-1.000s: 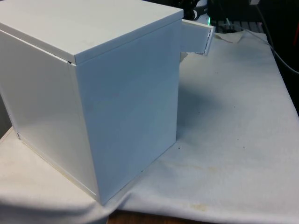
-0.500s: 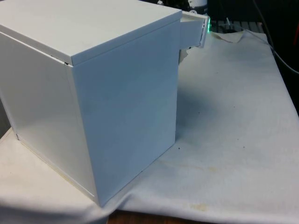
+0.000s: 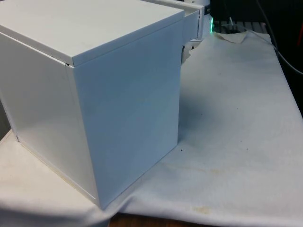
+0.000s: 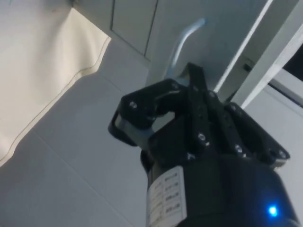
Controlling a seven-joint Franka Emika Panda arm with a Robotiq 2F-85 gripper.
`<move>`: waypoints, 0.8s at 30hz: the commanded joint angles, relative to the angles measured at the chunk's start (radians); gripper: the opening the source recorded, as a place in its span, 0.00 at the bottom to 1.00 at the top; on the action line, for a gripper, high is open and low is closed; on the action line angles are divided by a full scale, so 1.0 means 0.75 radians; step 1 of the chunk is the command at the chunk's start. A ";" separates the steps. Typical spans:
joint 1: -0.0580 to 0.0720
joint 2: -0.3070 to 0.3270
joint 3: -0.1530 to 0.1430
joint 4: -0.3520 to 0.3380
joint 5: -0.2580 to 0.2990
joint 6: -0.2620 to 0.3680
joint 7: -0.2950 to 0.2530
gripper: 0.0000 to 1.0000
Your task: Open the drawer, then close it.
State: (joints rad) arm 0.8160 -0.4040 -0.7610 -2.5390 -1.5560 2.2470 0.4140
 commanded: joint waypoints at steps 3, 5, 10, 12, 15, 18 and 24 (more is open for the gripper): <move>0.005 0.028 -0.048 0.045 0.015 0.053 -0.032 0.00; 0.005 0.041 -0.064 0.061 0.016 0.076 -0.036 0.00; 0.008 0.081 -0.101 0.100 0.021 0.131 -0.037 0.00; 0.007 0.100 -0.119 0.117 0.023 0.157 -0.037 0.00; 0.008 0.128 -0.141 0.143 0.027 0.195 -0.039 0.00; 0.000 0.140 -0.148 0.151 0.005 0.211 -0.015 0.00; 0.007 0.217 -0.212 0.216 0.055 0.316 -0.040 0.00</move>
State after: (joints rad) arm 0.8160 -0.2600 -0.9020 -2.3930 -1.5350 2.4570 0.4030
